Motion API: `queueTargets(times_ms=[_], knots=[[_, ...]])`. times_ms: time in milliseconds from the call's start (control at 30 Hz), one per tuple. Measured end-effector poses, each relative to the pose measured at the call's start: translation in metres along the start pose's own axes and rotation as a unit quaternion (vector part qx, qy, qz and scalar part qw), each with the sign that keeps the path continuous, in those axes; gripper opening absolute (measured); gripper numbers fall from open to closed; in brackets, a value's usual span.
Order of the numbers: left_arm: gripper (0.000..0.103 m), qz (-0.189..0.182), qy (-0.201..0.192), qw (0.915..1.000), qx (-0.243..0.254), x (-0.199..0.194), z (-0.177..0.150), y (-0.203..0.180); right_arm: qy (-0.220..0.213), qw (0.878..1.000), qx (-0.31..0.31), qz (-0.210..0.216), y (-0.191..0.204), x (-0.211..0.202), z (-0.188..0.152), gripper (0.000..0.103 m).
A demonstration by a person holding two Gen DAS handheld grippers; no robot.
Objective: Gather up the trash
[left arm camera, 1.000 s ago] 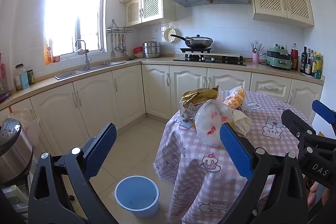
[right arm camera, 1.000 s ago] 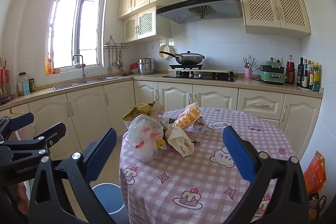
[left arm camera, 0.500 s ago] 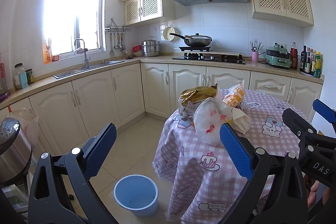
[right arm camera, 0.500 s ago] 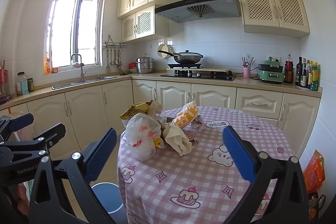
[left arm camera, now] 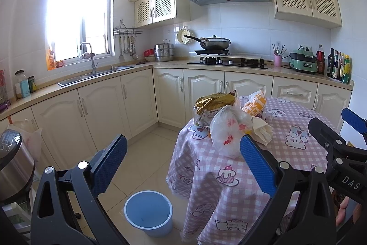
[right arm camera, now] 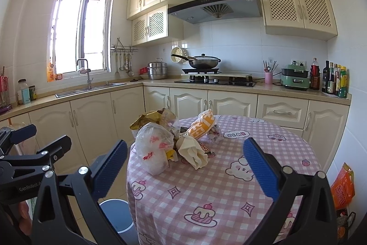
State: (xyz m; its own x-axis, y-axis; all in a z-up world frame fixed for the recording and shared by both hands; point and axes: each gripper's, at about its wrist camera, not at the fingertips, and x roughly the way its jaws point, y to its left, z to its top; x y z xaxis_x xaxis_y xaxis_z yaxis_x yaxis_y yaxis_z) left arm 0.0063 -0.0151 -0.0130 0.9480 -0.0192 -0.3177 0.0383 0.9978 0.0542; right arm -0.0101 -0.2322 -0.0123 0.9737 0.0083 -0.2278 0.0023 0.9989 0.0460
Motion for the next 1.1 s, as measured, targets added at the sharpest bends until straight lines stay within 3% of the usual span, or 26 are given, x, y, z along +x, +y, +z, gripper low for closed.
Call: queueTargets(times_ms=[733,1100], knots=[[0.096,0.001,0.008,1.0,0.004,0.006,0.0,-0.002,0.008,1.0,0.005,0.001,-0.004,0.005,0.001,0.099],[0.096,0.0,0.031,0.9995,0.004,0.025,-0.002,-0.001,0.027,1.0,0.014,0.005,-0.009,0.025,-0.003,0.099]])
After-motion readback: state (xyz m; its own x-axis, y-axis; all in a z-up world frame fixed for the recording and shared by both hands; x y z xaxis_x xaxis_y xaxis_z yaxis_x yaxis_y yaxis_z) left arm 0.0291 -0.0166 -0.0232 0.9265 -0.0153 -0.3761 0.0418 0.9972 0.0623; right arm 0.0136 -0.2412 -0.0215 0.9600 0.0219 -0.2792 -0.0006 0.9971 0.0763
